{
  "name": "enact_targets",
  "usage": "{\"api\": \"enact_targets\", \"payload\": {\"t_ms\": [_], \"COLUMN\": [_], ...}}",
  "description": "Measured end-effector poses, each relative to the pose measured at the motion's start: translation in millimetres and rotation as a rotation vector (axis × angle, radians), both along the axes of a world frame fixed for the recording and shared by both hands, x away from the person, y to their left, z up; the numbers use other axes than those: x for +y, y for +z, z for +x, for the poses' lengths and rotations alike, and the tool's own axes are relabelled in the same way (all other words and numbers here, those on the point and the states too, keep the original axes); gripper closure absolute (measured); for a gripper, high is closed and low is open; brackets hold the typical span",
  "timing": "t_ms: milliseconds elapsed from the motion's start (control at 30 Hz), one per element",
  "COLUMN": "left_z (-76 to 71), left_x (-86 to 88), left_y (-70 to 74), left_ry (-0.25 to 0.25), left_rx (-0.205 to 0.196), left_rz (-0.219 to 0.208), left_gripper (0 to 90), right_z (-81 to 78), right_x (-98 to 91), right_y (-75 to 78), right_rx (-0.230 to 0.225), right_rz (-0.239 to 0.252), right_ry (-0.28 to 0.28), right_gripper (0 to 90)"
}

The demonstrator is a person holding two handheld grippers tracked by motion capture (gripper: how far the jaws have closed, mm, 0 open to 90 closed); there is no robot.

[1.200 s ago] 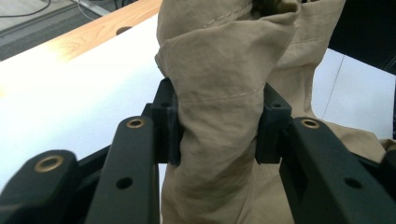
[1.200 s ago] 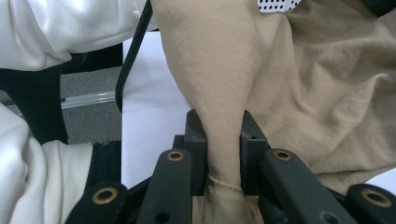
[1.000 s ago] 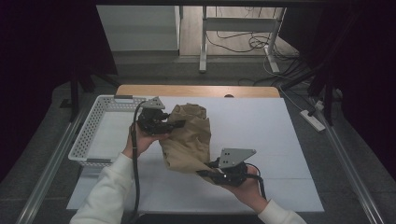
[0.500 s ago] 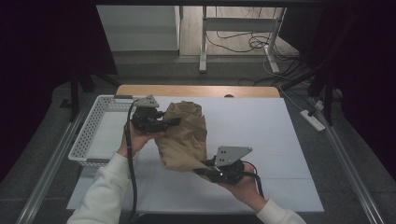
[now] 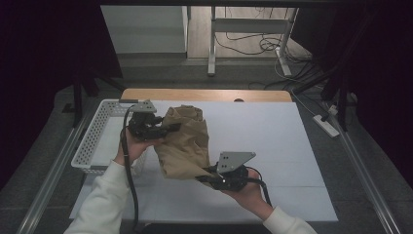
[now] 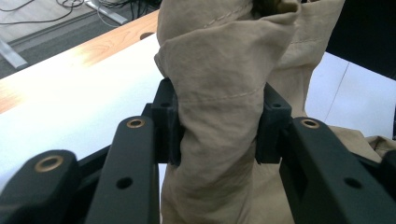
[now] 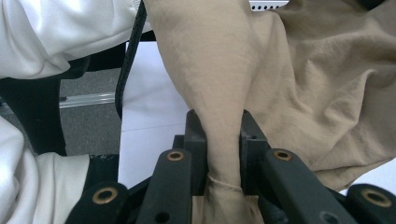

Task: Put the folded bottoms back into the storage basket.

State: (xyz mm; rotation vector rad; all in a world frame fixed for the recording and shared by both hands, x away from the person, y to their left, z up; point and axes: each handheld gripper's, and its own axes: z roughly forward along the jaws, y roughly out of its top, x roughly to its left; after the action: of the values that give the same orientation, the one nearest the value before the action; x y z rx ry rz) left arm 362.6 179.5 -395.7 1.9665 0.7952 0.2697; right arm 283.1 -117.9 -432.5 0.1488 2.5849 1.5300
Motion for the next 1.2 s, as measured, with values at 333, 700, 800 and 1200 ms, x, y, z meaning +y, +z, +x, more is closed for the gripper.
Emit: {"api": "enact_targets", "payload": {"t_ms": [333, 700, 800, 1200], "left_z": [-1.4, -3.6, -4.1, -5.7], "left_x": [9.3, 18.5, 21.3, 34.5], "left_y": [2.6, 4.0, 4.3, 4.4], "left_ry": [0.012, 0.022, 0.026, 0.046], "left_rx": [-0.005, -0.007, -0.007, -0.003], "left_rz": [-0.002, -0.005, -0.008, -0.022], "left_gripper": [59.6, 59.6, 59.6, 59.7], "right_z": [1.5, 2.8, 3.4, 6.6], "right_x": [9.9, 17.3, 19.7, 28.8], "right_y": [0.4, 2.1, 2.8, 4.1], "right_rx": [0.000, -0.004, -0.004, 0.000], "right_rz": [-0.003, -0.003, -0.001, 0.000], "right_ry": [0.009, 0.018, 0.020, 0.029], "right_gripper": [77.7, 77.7, 77.7, 77.7]}}
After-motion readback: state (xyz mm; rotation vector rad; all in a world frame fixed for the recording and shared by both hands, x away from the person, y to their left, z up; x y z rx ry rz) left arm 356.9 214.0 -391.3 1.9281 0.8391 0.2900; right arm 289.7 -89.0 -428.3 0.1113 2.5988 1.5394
